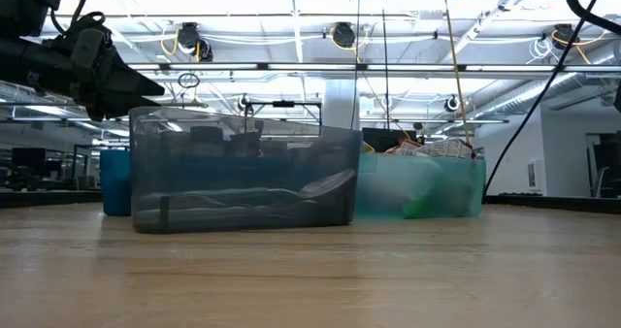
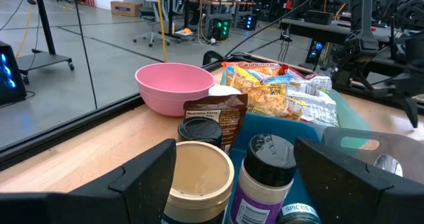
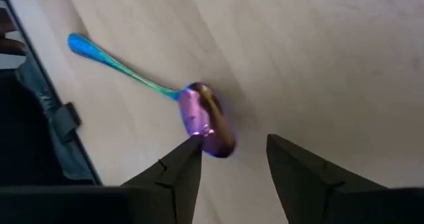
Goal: Pick & Place Food Item
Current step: Put the blue spoon into the black bin
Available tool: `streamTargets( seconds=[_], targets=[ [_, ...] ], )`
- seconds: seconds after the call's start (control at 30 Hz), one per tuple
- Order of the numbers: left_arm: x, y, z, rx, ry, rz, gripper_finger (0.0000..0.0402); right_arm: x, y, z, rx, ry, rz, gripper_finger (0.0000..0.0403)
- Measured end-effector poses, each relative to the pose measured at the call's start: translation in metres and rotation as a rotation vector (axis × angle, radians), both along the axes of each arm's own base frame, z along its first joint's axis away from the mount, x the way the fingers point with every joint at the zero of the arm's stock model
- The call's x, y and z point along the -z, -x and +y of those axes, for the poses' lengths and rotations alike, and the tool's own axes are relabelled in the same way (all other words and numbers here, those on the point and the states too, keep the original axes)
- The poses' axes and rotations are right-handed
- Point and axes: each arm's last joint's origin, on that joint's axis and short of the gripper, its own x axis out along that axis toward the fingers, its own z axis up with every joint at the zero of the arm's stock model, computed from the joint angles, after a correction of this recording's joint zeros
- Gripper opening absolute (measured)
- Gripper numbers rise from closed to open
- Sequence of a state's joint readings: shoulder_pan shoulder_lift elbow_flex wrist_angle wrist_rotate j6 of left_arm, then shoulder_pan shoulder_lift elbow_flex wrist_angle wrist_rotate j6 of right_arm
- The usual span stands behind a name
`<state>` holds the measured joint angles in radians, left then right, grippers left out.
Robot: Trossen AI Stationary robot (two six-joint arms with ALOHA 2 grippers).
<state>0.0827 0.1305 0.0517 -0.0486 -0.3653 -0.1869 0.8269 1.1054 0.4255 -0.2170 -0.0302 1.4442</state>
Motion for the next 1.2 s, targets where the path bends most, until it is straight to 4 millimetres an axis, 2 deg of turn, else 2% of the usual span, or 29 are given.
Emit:
streamTargets(
  seconds=[0.33,0.47,0.57,0.63,0.73,0.93,1.07,1.2],
  targets=[
    [0.0,0.0,0.0,0.0,0.0,0.0,0.0308,0.004,-0.006,0.007,-0.014,-0.016,-0.029,0.0096],
    [0.0,0.0,0.0,0.0,0.0,0.0,0.0308,0.006,-0.006,0.007,-0.023,0.001,-0.031,0.0059],
    [0.0,0.0,0.0,0.0,0.0,0.0,0.0308,0.004,-0.01,0.008,-0.053,0.017,-0.113,0.0025],
    [0.0,0.0,0.0,0.0,0.0,0.0,0.0308,-0.001,-0.014,0.012,-0.083,0.012,-0.219,0.0008],
    [0.0,0.0,0.0,0.0,0.0,0.0,0.0308,-0.012,-0.024,0.016,-0.122,0.028,-0.428,0.0007],
    [0.0,0.0,0.0,0.0,0.0,0.0,0.0308,-0.048,-0.047,0.018,-0.171,0.135,-0.972,0.0003],
    [0.0,0.0,0.0,0.0,0.0,0.0,0.0308,-0.068,-0.061,0.006,-0.156,0.265,-1.234,0.0002],
    [0.0,0.0,0.0,0.0,0.0,0.0,0.0308,-0.079,-0.079,-0.019,-0.09,0.351,-1.336,0.0001]
  ],
)
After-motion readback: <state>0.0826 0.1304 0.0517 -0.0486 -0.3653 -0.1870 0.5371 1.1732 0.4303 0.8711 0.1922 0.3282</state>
